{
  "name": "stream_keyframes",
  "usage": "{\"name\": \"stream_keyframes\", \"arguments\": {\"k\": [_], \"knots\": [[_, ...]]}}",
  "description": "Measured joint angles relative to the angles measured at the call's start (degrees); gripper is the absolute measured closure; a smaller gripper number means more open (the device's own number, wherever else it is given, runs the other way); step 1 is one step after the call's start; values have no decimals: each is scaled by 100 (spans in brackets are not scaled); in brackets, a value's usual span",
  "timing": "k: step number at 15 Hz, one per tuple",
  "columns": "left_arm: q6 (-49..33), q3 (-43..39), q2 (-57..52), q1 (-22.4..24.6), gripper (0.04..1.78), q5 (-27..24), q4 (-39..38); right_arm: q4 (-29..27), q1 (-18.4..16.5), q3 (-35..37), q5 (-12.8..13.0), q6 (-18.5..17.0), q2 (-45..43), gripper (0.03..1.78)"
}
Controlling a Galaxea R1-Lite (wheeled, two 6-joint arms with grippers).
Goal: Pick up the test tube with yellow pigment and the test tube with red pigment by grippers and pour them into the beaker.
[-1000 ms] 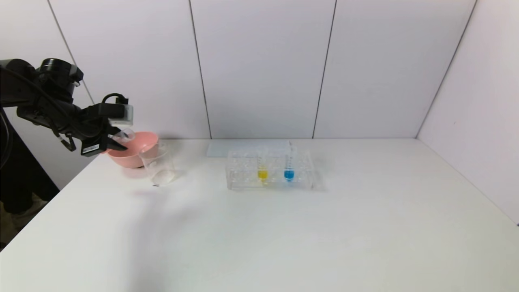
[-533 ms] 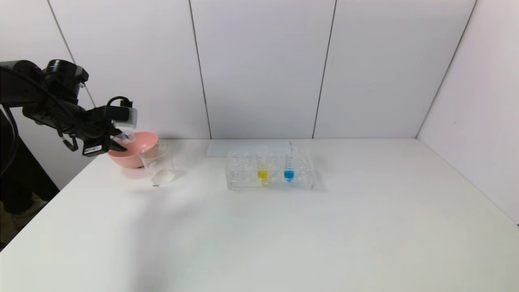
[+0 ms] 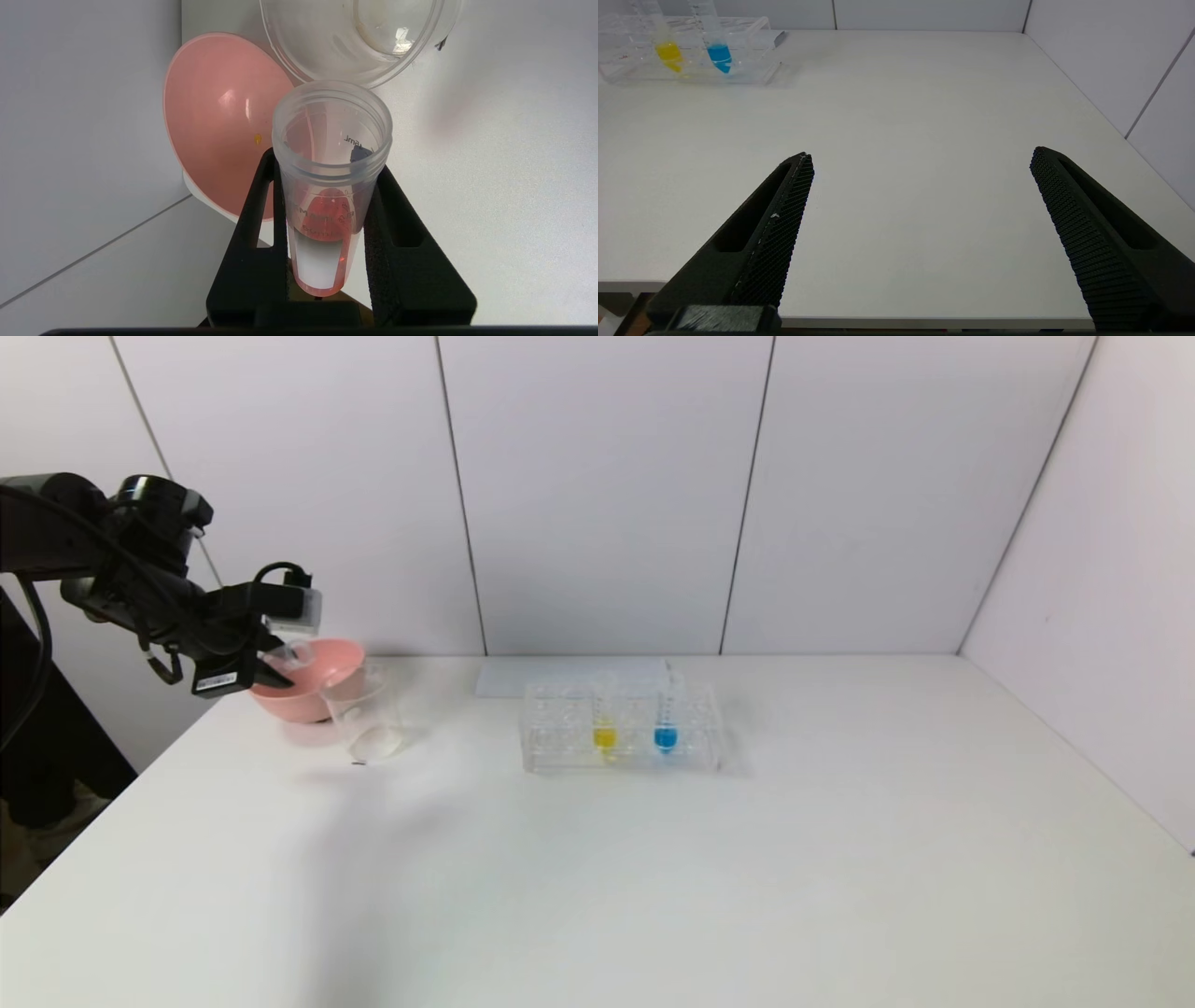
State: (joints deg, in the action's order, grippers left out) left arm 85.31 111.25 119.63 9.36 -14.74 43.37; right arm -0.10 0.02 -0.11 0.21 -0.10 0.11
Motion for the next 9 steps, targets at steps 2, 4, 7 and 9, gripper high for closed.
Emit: {"name": "stream_keyframes", "arguments": {"k": [2,4,7,9], "knots": [[0,35,38,-29,135,50,-2,0,2,1,1,0,0,11],[7,63,66,-55,135,226,11,0,2,1,1,2,0,11],[143,145,110,-101,135,433,105,0,2,1,4,0,0,11],[156,167,134,-116,135,488,106,0,2,1,1,0,0,11]]}}
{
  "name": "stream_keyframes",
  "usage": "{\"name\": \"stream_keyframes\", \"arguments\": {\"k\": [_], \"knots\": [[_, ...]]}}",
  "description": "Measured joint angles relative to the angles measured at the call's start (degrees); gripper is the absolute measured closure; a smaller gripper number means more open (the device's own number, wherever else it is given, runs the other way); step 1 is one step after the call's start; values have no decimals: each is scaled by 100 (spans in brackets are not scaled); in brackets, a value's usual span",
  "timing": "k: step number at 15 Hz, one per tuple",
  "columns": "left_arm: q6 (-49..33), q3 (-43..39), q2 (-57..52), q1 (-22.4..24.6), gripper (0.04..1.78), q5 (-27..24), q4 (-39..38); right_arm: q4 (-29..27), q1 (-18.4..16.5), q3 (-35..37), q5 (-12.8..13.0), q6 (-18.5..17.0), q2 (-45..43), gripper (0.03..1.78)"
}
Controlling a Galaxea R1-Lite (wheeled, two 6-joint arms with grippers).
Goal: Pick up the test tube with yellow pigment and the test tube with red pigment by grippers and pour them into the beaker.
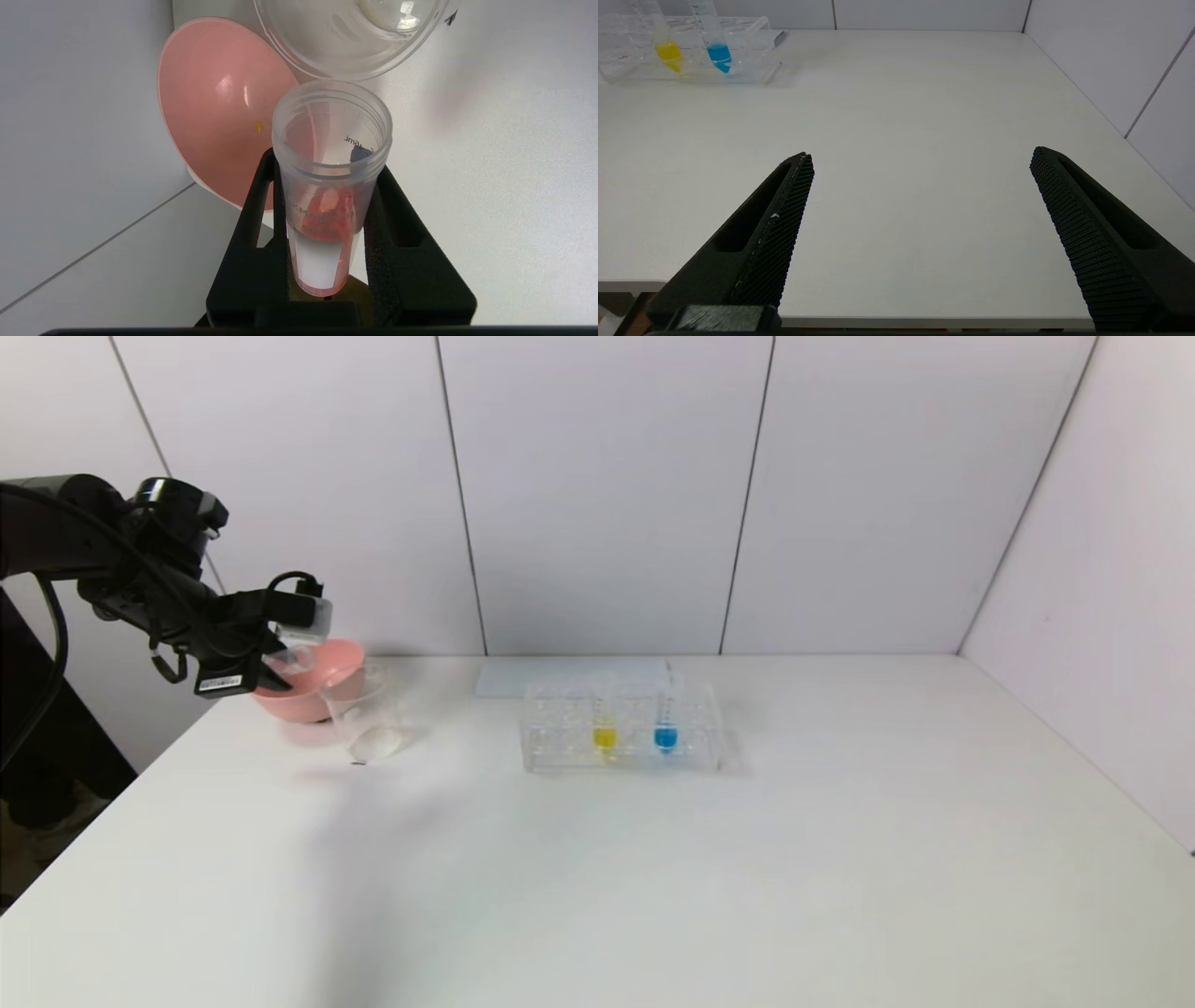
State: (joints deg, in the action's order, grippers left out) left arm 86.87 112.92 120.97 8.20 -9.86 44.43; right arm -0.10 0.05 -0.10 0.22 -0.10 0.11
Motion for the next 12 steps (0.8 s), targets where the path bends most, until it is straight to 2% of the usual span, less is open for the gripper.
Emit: {"name": "stream_keyframes", "arguments": {"k": [12], "knots": [[183,44,150,-173,135,446,-83,0,0,0,-1,0,0,11]]}}
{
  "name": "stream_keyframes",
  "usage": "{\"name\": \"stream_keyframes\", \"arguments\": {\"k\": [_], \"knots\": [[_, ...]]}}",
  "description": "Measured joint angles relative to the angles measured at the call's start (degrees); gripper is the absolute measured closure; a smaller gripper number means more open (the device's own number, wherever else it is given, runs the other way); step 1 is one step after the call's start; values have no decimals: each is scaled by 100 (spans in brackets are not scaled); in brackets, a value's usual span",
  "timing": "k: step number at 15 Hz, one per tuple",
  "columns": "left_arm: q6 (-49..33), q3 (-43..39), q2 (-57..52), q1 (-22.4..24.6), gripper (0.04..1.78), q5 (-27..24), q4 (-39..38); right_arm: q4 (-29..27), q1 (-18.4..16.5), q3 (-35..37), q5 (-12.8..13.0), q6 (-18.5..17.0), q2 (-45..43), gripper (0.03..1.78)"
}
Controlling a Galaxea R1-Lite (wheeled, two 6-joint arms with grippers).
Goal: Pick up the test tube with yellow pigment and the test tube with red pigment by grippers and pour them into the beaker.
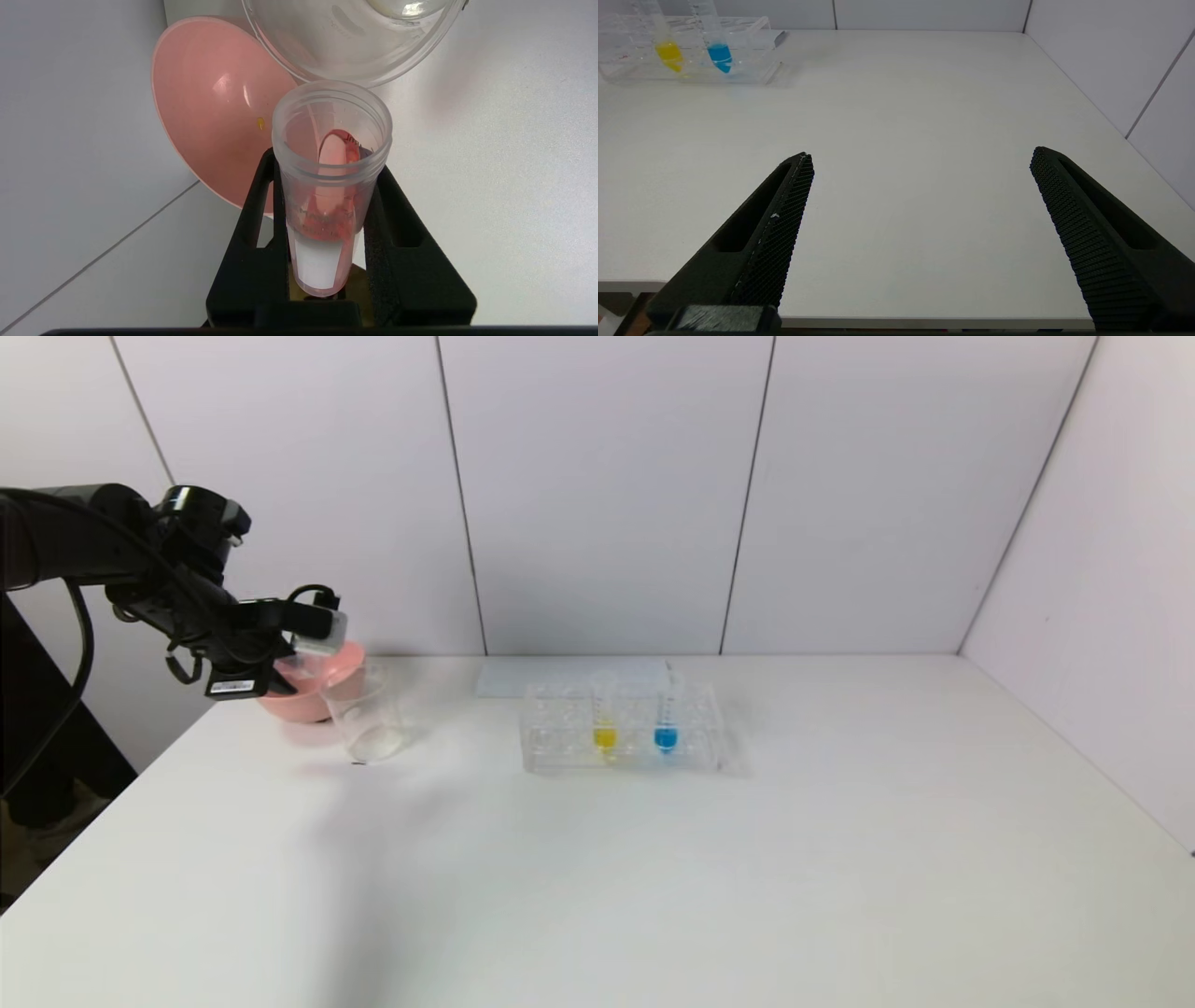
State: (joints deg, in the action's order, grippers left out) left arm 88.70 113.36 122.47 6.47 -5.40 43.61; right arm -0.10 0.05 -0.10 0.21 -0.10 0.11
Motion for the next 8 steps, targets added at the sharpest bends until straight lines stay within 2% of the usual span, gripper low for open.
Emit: {"name": "stream_keyframes", "arguments": {"k": [8], "knots": [[28,0,16,-105,135,48,-44,0,-2,0,4,0,0,11]]}}
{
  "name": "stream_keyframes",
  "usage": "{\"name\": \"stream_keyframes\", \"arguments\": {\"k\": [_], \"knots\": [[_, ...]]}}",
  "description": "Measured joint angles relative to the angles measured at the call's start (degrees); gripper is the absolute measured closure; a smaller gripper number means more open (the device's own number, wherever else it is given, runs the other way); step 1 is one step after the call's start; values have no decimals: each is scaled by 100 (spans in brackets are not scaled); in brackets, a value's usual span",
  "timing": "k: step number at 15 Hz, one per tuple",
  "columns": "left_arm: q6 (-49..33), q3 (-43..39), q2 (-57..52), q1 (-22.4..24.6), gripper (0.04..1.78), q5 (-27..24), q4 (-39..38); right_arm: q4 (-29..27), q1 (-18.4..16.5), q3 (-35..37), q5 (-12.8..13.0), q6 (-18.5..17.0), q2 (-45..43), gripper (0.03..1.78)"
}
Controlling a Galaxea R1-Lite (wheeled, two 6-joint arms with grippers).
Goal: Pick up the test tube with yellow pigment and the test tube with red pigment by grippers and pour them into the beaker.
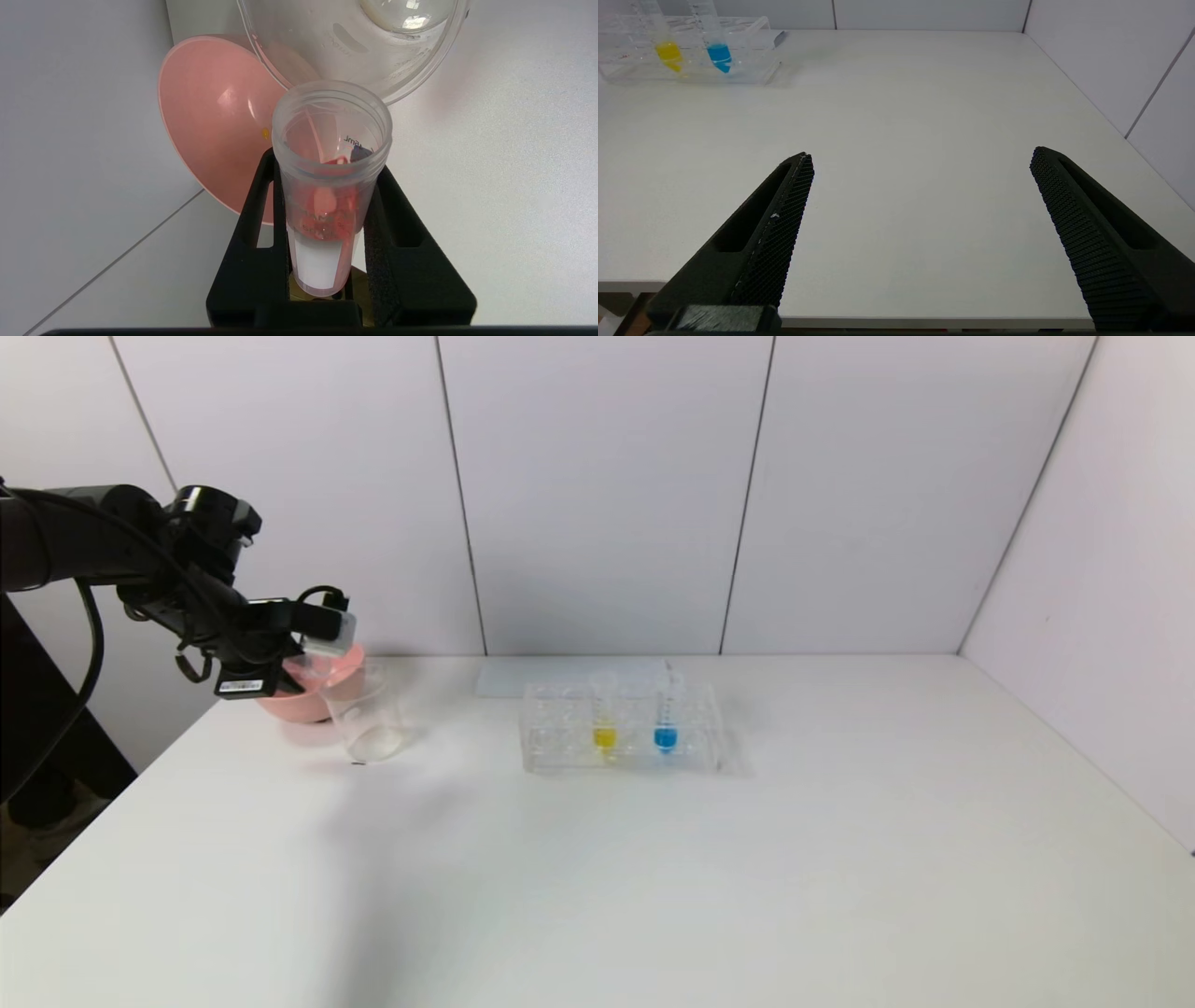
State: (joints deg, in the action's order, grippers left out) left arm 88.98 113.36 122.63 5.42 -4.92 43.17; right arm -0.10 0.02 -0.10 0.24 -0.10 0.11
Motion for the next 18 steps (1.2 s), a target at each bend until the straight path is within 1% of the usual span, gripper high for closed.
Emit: {"name": "stream_keyframes", "arguments": {"k": [13,18], "knots": [[55,1,-20,-121,135,18,18,0,0,0,0,0,0,11],[151,4,0,-210,135,356,-34,0,0,0,-2,0,0,11]]}}
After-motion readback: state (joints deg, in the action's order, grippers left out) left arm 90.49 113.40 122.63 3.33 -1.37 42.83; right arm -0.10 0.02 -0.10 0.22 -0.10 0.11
